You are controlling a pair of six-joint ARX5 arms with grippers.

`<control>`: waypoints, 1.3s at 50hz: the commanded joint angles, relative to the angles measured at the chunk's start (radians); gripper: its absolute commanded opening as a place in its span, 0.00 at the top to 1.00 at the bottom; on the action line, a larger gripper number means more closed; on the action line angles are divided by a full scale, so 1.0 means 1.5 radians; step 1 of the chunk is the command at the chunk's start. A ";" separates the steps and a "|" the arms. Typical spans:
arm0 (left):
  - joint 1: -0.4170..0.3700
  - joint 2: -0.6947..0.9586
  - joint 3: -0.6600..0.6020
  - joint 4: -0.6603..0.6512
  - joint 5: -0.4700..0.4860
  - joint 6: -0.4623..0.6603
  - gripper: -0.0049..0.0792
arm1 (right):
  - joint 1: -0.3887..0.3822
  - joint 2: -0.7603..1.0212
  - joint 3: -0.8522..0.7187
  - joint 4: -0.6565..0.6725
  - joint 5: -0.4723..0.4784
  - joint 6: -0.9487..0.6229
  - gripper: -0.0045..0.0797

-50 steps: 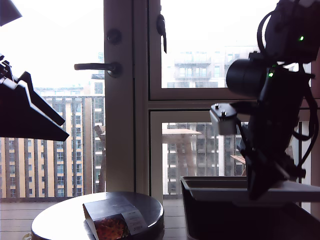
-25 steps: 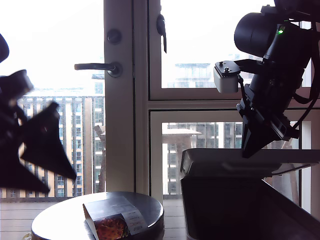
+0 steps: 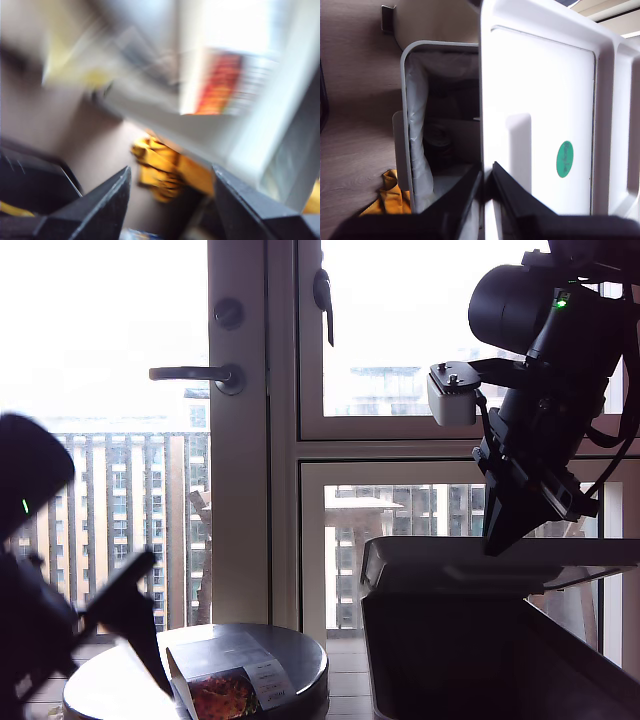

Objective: First open the recycling bin's lid, then pick the cardboard sleeve and place it inside the bin before closing the lid

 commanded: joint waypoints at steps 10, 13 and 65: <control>-0.049 0.124 -0.005 0.242 -0.083 -0.155 0.41 | 0.002 -0.001 0.007 0.006 -0.006 0.003 0.96; -0.057 0.142 -0.003 0.285 -0.112 -0.155 0.41 | 0.002 -0.001 0.007 0.009 -0.006 0.003 0.96; -0.094 0.248 0.112 0.284 -0.145 -0.171 0.41 | 0.002 -0.001 0.007 0.020 -0.008 0.021 0.96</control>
